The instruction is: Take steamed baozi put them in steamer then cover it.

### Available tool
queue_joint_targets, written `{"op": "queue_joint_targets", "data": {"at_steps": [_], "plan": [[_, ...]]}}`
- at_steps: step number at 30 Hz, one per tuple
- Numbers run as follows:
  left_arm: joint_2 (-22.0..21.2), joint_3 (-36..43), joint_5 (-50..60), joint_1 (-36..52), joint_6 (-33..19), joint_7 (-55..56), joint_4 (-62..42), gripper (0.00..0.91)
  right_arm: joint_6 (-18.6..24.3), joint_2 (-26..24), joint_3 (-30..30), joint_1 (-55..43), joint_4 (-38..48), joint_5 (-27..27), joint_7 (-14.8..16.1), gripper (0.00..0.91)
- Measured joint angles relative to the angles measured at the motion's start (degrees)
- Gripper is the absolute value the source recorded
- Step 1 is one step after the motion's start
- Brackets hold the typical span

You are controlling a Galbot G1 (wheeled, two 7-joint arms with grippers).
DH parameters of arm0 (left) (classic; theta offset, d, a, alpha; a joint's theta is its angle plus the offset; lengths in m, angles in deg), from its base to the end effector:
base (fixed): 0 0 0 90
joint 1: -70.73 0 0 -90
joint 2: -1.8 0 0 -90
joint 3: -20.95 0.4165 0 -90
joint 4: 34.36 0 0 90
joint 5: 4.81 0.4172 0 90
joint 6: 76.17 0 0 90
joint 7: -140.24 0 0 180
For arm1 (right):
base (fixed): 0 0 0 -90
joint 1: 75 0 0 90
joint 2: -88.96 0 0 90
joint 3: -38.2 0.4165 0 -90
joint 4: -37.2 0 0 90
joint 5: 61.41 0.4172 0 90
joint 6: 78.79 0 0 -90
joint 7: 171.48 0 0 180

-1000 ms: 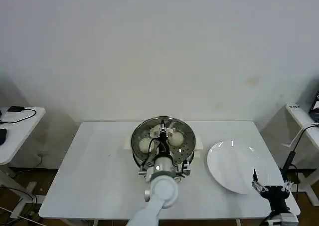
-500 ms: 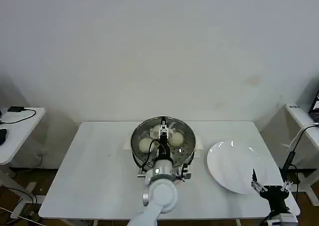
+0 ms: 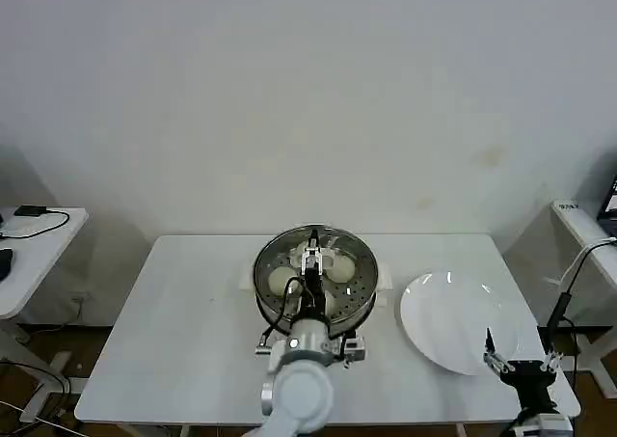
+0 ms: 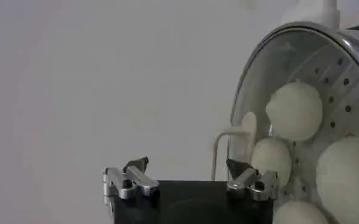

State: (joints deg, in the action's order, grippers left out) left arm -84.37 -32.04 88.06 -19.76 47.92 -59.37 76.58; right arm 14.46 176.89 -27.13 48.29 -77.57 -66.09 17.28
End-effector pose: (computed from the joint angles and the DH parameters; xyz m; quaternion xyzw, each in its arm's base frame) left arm 0.3087 -0.2162 -0.2851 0.0335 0.7395 0.6721 0.0150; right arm 0.1583 -0.1667 -0.3861 -0.0961 -0.9806 0.1595 0.0608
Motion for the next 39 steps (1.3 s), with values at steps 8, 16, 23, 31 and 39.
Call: {"op": "queue_joint_targets", "data": {"at_steps": [8,16,23,31,39], "plan": [[4.1,-1.1,-5.8,-3.2,-1.2,1.1,6.8,0.907,0.2,-0.3,-0.1,0.3,0.3,0.0,0.1,0.907],[7.3,-7.0,-18.5,-8.4,-5.8,9.1,10.9,0.907,1.1,-0.8,-1.3,1.1,0.1,0.8,-0.3,0.907],[8.9,-16.7,-41.6,-13.0,-14.9,22.6,9.2,0.907,2.9,-1.8,-2.4,3.7,-1.4,2.5,-0.8,0.907],[11.2,-29.1,-69.9,-20.0,-24.1,31.8,7.4,0.907,3.4,-2.2,-3.6,6.1,-3.4,3.9,-0.7,0.907],[14.0,-36.9,-89.1,-27.1,-28.1,35.1,7.3,0.907,3.7,-2.5,-4.2,7.7,-4.3,4.5,-0.4,0.907]]}}
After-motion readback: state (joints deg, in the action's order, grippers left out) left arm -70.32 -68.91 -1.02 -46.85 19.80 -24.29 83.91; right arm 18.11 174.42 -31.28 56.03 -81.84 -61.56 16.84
